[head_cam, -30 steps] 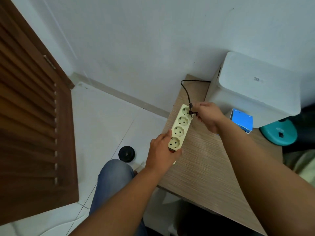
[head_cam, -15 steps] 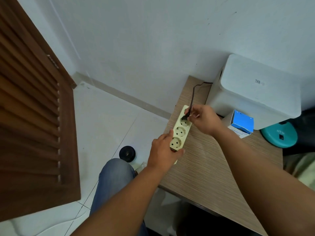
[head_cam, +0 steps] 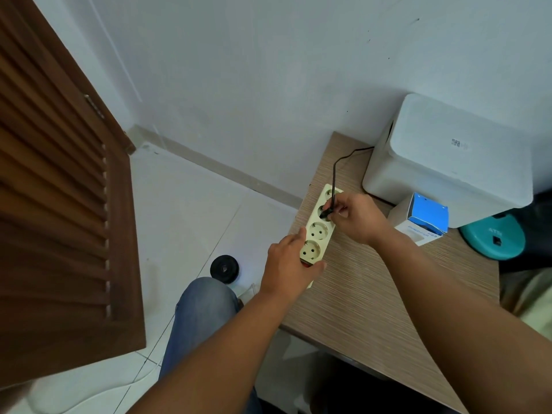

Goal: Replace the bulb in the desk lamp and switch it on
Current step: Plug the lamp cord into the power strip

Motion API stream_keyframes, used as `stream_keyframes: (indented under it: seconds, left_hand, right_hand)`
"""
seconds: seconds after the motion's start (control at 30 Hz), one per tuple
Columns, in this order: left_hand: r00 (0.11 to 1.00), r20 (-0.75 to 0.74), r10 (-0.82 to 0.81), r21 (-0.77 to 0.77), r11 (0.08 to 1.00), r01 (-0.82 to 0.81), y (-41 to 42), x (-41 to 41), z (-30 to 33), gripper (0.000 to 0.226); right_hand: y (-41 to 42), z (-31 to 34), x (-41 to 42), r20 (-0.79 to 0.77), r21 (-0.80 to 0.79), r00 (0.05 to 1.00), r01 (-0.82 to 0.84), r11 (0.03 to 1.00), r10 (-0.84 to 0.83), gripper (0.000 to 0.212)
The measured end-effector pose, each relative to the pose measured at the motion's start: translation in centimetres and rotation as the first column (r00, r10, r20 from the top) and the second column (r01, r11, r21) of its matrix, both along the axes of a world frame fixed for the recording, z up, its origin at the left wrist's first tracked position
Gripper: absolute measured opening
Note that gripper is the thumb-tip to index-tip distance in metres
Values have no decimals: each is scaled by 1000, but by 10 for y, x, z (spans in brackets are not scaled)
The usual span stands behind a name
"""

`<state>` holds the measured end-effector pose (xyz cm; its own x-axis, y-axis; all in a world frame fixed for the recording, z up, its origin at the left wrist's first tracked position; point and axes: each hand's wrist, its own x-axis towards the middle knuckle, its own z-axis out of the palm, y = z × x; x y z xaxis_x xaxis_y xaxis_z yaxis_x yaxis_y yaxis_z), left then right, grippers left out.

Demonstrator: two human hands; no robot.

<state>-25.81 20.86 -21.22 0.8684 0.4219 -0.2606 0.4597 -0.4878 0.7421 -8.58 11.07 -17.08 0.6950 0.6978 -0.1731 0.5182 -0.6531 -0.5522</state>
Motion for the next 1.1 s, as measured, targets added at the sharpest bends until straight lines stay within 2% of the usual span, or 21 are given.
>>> stream_keyframes:
  seconds: [0.13, 0.4, 0.5, 0.6, 0.73, 0.83, 0.97, 1.1]
  left_hand:
    - [1000, 8, -3, 17, 1000, 3, 0, 1, -1, 87]
    - [1000, -14, -16, 24, 1000, 16, -1, 3, -2, 88]
    - [999, -38, -26, 40, 999, 28, 0, 3, 0, 88]
    - [997, -54, -47, 71, 996, 51, 0, 5, 4, 88]
    - [996, -72, -48, 119, 991, 56, -2, 8, 13, 70]
    - [999, -2, -40, 187, 981, 40, -12, 10, 28, 62]
    - [986, 110, -127, 242, 965, 98, -49, 14, 54, 59]
    - [946, 93, -310, 183, 939, 290, -104, 22, 62, 58]
  right_hand:
    - [3, -3, -1, 54, -11, 998, -34, 999, 34, 10]
    - [5, -9, -6, 82, -29, 996, 43, 999, -41, 9]
    - [3, -6, -14, 71, -28, 990, 127, 991, -125, 14]
    - [-6, 1, -27, 55, 21, 979, 196, 980, -197, 33]
    - [-38, 11, -48, 45, 66, 964, 258, 964, -261, 33]
    - [-71, 18, -67, 17, 86, 944, 327, 941, -330, 29]
    - [-127, 16, -89, -69, 78, 884, 468, 880, -463, 26]
    - [-186, 14, -101, -87, 89, 804, 595, 799, -589, 26]
